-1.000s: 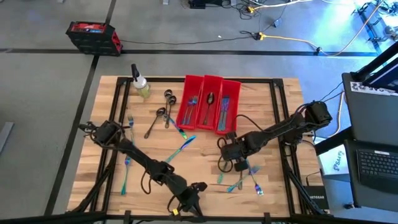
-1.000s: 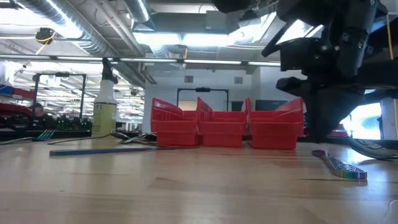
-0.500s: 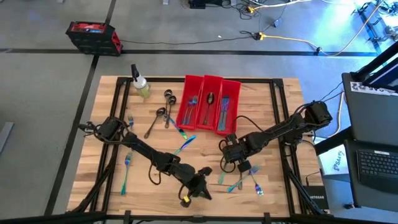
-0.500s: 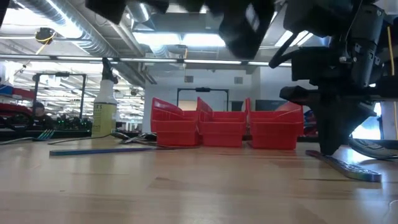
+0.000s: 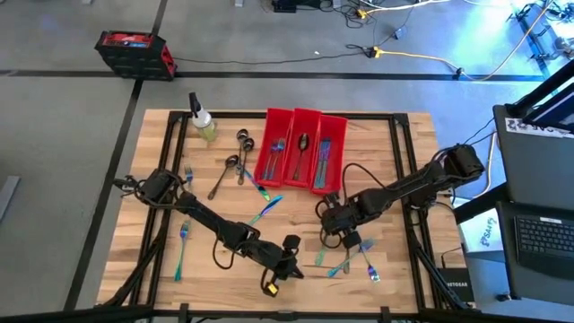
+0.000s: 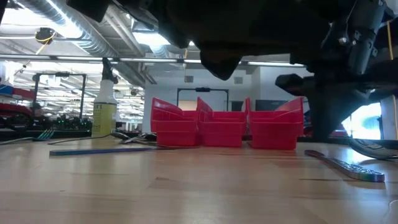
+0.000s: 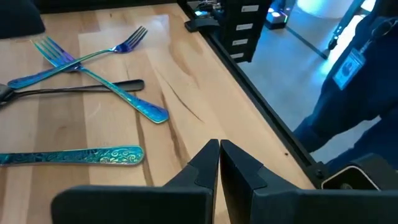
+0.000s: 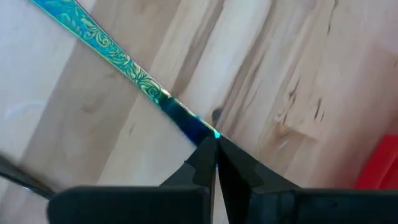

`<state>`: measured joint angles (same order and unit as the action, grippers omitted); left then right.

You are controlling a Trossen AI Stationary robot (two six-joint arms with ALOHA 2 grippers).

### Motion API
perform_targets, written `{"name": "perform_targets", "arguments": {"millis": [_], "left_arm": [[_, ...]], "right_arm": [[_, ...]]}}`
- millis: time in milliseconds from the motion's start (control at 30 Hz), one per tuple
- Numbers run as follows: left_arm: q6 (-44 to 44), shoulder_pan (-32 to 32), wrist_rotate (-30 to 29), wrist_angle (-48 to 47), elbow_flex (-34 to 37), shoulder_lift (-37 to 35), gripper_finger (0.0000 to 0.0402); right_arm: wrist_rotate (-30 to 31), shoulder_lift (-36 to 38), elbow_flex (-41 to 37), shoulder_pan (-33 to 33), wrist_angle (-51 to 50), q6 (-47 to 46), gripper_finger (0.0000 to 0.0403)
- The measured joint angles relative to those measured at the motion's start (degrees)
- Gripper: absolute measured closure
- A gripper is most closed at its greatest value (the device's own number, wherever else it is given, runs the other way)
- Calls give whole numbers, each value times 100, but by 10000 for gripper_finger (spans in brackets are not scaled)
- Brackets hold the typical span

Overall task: Sort silverware
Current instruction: Put the blue knife into the right red silverware bin

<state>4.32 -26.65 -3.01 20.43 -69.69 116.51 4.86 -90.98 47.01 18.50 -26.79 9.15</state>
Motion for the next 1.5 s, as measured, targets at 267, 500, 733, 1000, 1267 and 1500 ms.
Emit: {"name": "perform_targets", "arguments": {"millis": [267,500,733,1000,1267,1500], "left_arm": [[186,8,-26,-30,0,0,402],[324,1,-116,-64,0,0,402],[465,0,-124,-124,0,0,402],[537,-20,-194,-202,0,0,402],[576,-22,-376,-216,0,0,402],[575,-22,-382,-243,0,0,402]], "right_arm": [[80,-187,2,-422,-176,113,403],[51,-150,2,-465,-336,47,403],[7,-144,-75,-513,-191,51,403],[-41,-126,-273,-537,-220,-277,403],[-299,75,-312,-333,-494,-1195,403],[-187,147,-317,-188,-257,-1232,403]]}}
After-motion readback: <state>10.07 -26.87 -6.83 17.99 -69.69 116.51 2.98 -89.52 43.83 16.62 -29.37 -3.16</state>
